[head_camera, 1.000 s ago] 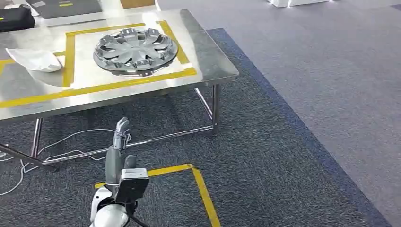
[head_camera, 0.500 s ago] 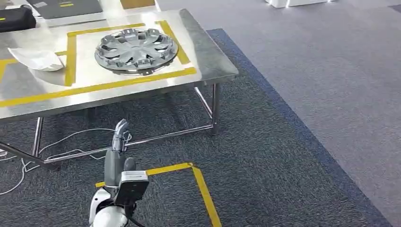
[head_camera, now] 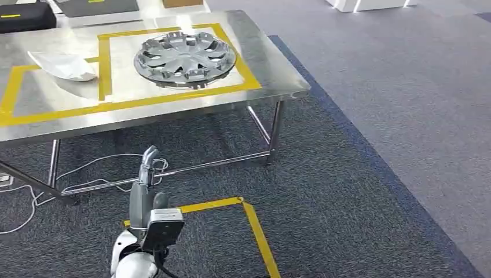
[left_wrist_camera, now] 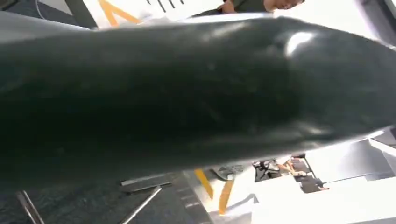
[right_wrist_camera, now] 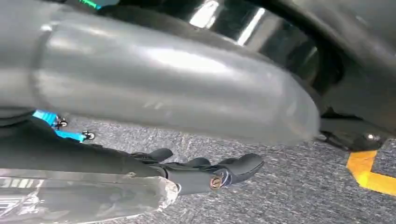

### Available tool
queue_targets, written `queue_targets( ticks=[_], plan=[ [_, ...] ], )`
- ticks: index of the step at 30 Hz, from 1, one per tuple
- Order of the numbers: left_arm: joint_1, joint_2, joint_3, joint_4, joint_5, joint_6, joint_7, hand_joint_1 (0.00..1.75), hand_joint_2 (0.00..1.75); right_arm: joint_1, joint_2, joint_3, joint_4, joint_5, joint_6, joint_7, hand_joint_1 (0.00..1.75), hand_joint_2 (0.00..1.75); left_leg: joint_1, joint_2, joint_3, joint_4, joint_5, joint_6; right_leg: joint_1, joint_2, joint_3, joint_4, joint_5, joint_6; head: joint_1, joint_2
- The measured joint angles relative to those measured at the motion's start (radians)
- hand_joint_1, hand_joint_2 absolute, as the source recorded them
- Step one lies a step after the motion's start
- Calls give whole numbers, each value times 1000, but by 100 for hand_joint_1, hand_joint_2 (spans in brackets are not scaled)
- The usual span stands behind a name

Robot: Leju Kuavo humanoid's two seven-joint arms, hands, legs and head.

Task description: Take the parts from the cabinet and place them on the table.

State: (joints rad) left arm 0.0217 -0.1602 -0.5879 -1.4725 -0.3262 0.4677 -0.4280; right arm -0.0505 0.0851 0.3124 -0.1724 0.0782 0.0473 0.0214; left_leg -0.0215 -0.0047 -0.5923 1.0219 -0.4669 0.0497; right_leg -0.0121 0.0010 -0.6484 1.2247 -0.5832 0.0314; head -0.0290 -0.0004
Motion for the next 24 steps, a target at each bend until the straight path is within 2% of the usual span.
queue_targets(
  ticks=[1, 2, 3, 4, 6, 7, 8, 9, 10, 11, 17, 19, 20, 21, 22, 23, 24],
  plan=[
    [0, 0, 0, 0, 0, 0, 0, 0, 0, 0, 0, 0, 0, 0, 0, 0, 0, 0, -2, 0, 1, 0, 0, 1, 6, 0, 49, -93, 42, -9, -1, 0],
    [0, -1, 0, 0, 0, 0, 0, 0, 0, -1, -2, 0, 0, 0, -2, 0, 0, 0, -2, 0, 2, 1, 0, 0, 13, -5, 94, -177, 65, -20, 0, 0],
    [0, -1, 0, 0, 0, 0, 0, 0, 0, -3, -4, 0, 0, 0, -6, 0, 0, 0, -8, 1, -2, 3, 1, -2, 16, -12, 105, -206, 49, -25, -2, 0],
    [0, 0, 1, 0, 0, 0, 0, 0, 0, -3, -4, 0, 0, 0, -8, 0, 0, 0, -7, 1, -5, 6, 2, -5, 17, -7, 112, -211, 58, -19, -2, 0],
    [1, -1, 1, 0, 0, 0, 0, 0, 0, 0, -4, 0, 0, 1, -12, -1, 0, 0, -5, 3, -7, 5, 8, -14, 20, -4, 109, -210, 62, -21, -2, 0],
    [0, -1, 1, 0, 0, 1, 0, 0, 0, 2, -4, 0, 0, 4, -17, -5, 0, 0, -5, 3, -7, 4, 10, -17, 18, -4, 109, -214, 68, -24, -1, 0],
    [2, 0, 2, -1, 0, 2, 0, 0, 0, 3, -4, 0, 0, 6, -22, -8, 0, 0, -5, 1, -10, 11, 2, -23, 9, -7, 113, -221, 75, -23, 0, 0],
    [2, 0, 2, -1, 0, 2, 0, 0, 0, 2, -5, 0, 0, 6, -27, -10, 0, 0, -5, 2, -9, 9, -5, -22, 18, -3, 110, -219, 68, -13, -8, 0],
    [0, 1, 3, -2, 0, 2, 0, 0, 0, 0, -6, 0, 0, 7, -27, -10, 0, 0, -5, 4, -6, -1, 15, 5, 16, -1, 108, -215, 68, -12, -11, 0],
    [3, 1, 3, -2, 0, 2, 0, 0, 0, 0, -5, 0, 0, 8, -27, -11, 0, 0, -5, 3, -6, 0, 9, 16, 16, -1, 108, -216, 69, -13, -3, 0],
    [2, 2, 3, -3, -1, 3, -1, 0, 0, 0, -5, 0, 0, 10, -33, -21, 0, 0, -2, 3, -6, -2, 17, 0, 18, -2, 107, -214, 70, -14, -5, 0],
    [2, 2, 3, -3, -2, 3, -2, 0, 0, 0, -6, 0, 0, 10, -36, -24, 0, 0, -2, 3, -7, -3, 16, -8, 18, -3, 107, -214, 70, -14, -4, 0],
    [2, 2, 3, -3, -2, 3, -2, 0, 0, 0, -6, 0, 0, 10, -36, -24, 0, 0, -2, 3, -7, -2, 16, -8, 17, -3, 108, -215, 70, -13, -4, 0],
    [2, 2, 4, -3, -2, 3, -2, 0, 0, 0, -5, 0, 0, 10, -36, -25, 0, 0, -7, 2, -7, 2, 13, 4, 12, -4, 109, -223, 76, -3, -5, 0],
    [1, 1, 4, -4, -2, 3, -2, 0, 0, -1, -5, 0, 0, 10, -37, -26, 0, 0, -7, 3, -4, -9, 18, 12, 12, -1, 112, -232, 80, 3, -5, 0],
    [2, -1, 4, -5, -2, 3, -2, 0, 0, -1, -6, 0, 0, 10, -39, -26, 0, 0, 5, 6, 9, -44, 36, 17, 13, 0, 111, -230, 77, 4, -5, 0],
    [0, -1, 4, -5, -3, 3, -3, 0, 0, 0, -6, 0, 0, 10, -41, -27, 0, 0, 4, 14, 18, -58, 41, 15, 13, -1, 100, -215, 62, 7, -2, 0]
  ],
)
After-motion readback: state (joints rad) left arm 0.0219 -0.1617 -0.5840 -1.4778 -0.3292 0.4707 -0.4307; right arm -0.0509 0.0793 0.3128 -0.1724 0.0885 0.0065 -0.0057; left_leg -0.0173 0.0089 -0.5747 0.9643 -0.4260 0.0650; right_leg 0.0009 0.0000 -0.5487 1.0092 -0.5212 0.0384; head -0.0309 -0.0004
